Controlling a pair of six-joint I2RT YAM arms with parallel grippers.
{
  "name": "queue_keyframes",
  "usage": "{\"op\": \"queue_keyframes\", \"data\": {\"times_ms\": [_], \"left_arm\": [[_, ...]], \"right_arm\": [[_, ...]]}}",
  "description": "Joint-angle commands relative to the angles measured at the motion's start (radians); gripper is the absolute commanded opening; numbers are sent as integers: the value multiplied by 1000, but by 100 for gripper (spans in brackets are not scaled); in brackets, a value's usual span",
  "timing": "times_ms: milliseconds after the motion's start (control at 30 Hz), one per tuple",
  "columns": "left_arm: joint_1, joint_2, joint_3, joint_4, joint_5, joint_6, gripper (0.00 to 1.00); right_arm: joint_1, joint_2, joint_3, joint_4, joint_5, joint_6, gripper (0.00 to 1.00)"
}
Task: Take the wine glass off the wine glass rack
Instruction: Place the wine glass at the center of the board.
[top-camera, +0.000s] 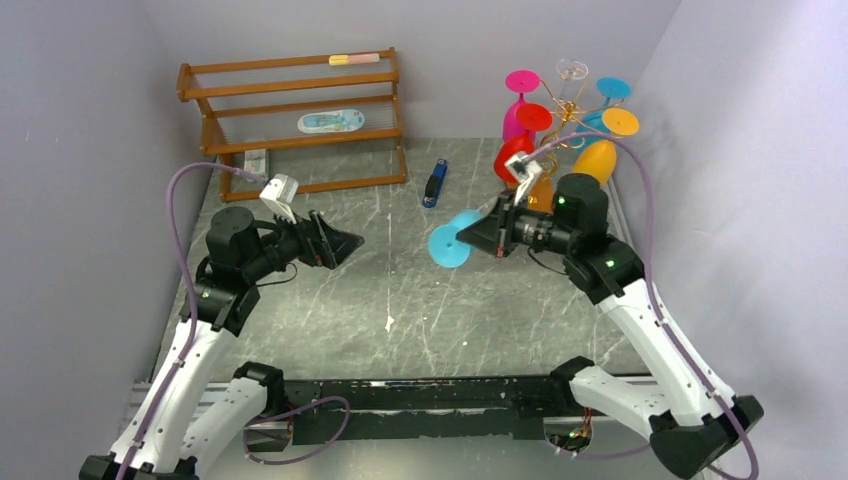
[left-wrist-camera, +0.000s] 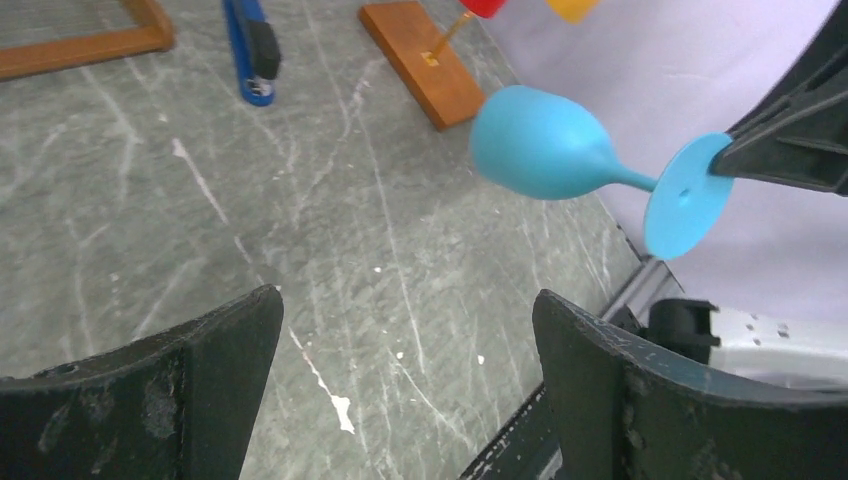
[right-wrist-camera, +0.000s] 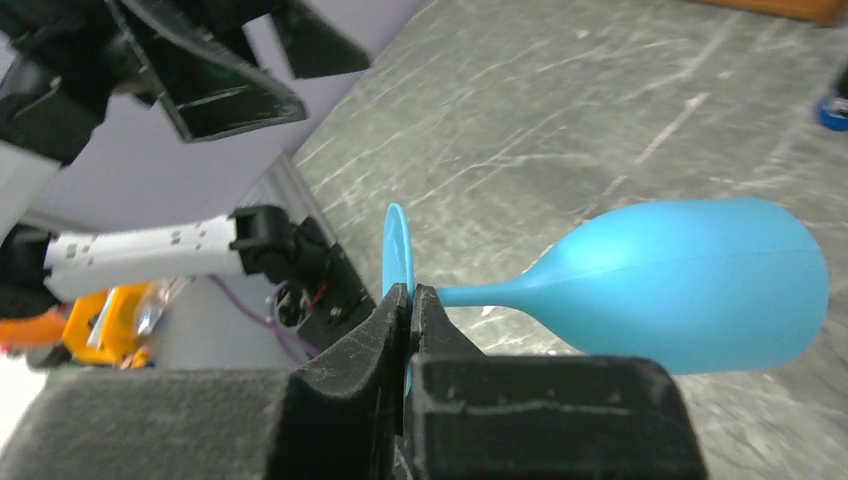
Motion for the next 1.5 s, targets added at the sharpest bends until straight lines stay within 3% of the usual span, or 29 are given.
{"op": "queue_keyframes", "data": {"times_ms": [0, 167, 433, 533, 633, 667, 933, 1133, 1300, 1400, 1467], "left_arm": [[-3, 30, -44, 146, 214, -24, 100], [-6, 42, -116, 281, 340, -93, 100], [-18, -12, -205, 396, 496, -167, 100], [-21, -23, -225, 406, 508, -181, 100], [-22, -20, -246, 475, 514, -232, 68], [-23, -16, -254, 511, 515, -258, 64], [-34, 12, -305, 750, 503, -435, 57], [-34, 33, -329, 877, 506, -523, 42], [-34, 42, -311, 817, 498, -479, 24], [-34, 45, -286, 755, 493, -430, 6], [-34, 45, -263, 692, 484, -383, 5]], "right_arm": [[192, 79, 55, 68, 132, -53, 0], [408, 188, 96, 156, 310, -81, 0], [430, 218, -36, 486, 304, 102, 0], [430, 219, -54, 537, 289, 129, 0], [429, 233, -46, 545, 257, 143, 0], [429, 236, -50, 562, 239, 155, 0], [425, 239, -102, 650, 220, 221, 0], [420, 228, -133, 669, 226, 237, 0], [401, 215, -157, 690, 203, 261, 0], [382, 208, -166, 692, 188, 272, 0], [371, 204, -174, 694, 170, 269, 1]]}}
